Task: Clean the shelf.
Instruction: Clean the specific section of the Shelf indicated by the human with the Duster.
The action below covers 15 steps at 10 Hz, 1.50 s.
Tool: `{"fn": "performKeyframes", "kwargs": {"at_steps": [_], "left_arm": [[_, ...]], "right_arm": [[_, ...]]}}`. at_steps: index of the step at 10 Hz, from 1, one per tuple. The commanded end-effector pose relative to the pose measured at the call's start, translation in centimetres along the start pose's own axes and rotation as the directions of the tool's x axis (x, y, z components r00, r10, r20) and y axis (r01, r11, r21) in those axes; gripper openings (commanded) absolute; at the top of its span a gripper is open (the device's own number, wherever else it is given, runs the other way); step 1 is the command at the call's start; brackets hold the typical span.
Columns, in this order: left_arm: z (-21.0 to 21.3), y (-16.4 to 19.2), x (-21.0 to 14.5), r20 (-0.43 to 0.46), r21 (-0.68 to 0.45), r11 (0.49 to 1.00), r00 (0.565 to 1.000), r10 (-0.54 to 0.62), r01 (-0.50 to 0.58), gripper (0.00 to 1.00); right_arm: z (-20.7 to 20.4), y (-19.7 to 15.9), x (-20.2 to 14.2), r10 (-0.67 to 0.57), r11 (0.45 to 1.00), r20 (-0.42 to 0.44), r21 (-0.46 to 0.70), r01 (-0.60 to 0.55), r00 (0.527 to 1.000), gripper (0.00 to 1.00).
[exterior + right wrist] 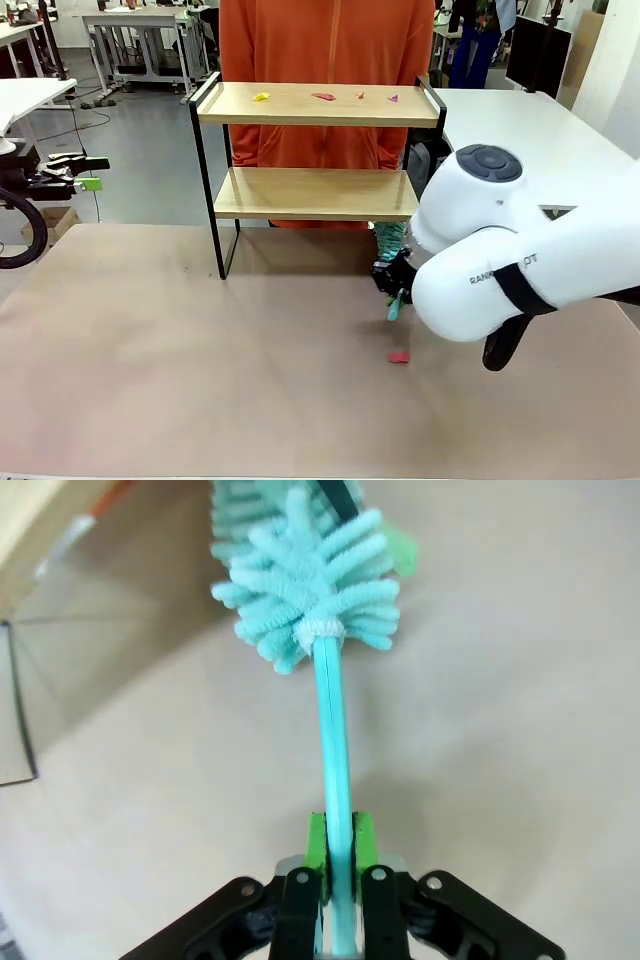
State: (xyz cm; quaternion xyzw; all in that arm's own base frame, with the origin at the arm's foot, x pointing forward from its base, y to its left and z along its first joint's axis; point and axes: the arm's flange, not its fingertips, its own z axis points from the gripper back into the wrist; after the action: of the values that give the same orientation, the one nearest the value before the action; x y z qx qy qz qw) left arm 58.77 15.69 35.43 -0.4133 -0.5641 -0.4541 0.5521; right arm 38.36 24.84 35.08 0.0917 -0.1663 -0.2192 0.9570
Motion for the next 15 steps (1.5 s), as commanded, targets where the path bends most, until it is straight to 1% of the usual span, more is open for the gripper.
{"fn": "performKeyframes", "kwargs": {"at_steps": [1,4,5,6,7,10,11,13,15], "left_arm": [[-0.1,-0.2,0.3,0.001,0.008,1.000,1.000,-0.011,0.011,1.00],[-0.1,-0.2,0.3,0.001,0.008,1.000,1.000,-0.011,0.011,1.00],[-0.1,-0.2,0.3,0.001,0.008,1.000,1.000,-0.011,0.011,1.00],[-0.1,-0.2,0.3,0.001,0.008,1.000,1.000,-0.011,0.011,1.00],[-0.1,-0.2,0.3,0.001,0.008,1.000,1.000,-0.011,0.011,1.00],[-0.1,-0.2,0.3,0.001,0.008,1.000,1.000,-0.011,0.011,1.00],[-0.1,-0.2,0.3,0.001,0.008,1.000,1.000,-0.011,0.011,1.00],[-0.1,-0.2,0.3,0.001,0.008,1.000,1.000,-0.011,0.011,1.00],[-0.1,-0.2,0.3,0.001,0.008,1.000,1.000,-0.011,0.011,1.00]], "right_arm": [[-1.4,0.8,-0.6,0.010,1.000,-0.011,0.017,-0.010,1.000,0.13],[-1.4,0.8,-0.6,0.010,1.000,-0.011,0.017,-0.010,1.000,0.13],[-0.4,0.5,-0.7,0.022,1.000,-0.010,0.015,-0.022,1.000,0.13],[1.6,0.1,-1.2,0.083,0.994,-0.031,0.080,-0.080,0.996,0.13],[3.1,-0.4,-1.6,0.120,0.986,-0.016,0.121,-0.117,0.993,0.13],[6.0,-2.3,-1.8,0.179,0.972,0.007,0.151,-0.178,0.984,0.13],[6.6,-2.8,-2.0,0.203,0.965,-0.008,0.173,-0.198,0.979,0.13],[7.7,-4.3,-2.0,0.244,0.952,-0.007,0.195,-0.238,0.970,0.13],[8.4,-5.3,-2.0,0.299,0.936,-0.079,0.220,-0.276,0.951,0.13]]}}
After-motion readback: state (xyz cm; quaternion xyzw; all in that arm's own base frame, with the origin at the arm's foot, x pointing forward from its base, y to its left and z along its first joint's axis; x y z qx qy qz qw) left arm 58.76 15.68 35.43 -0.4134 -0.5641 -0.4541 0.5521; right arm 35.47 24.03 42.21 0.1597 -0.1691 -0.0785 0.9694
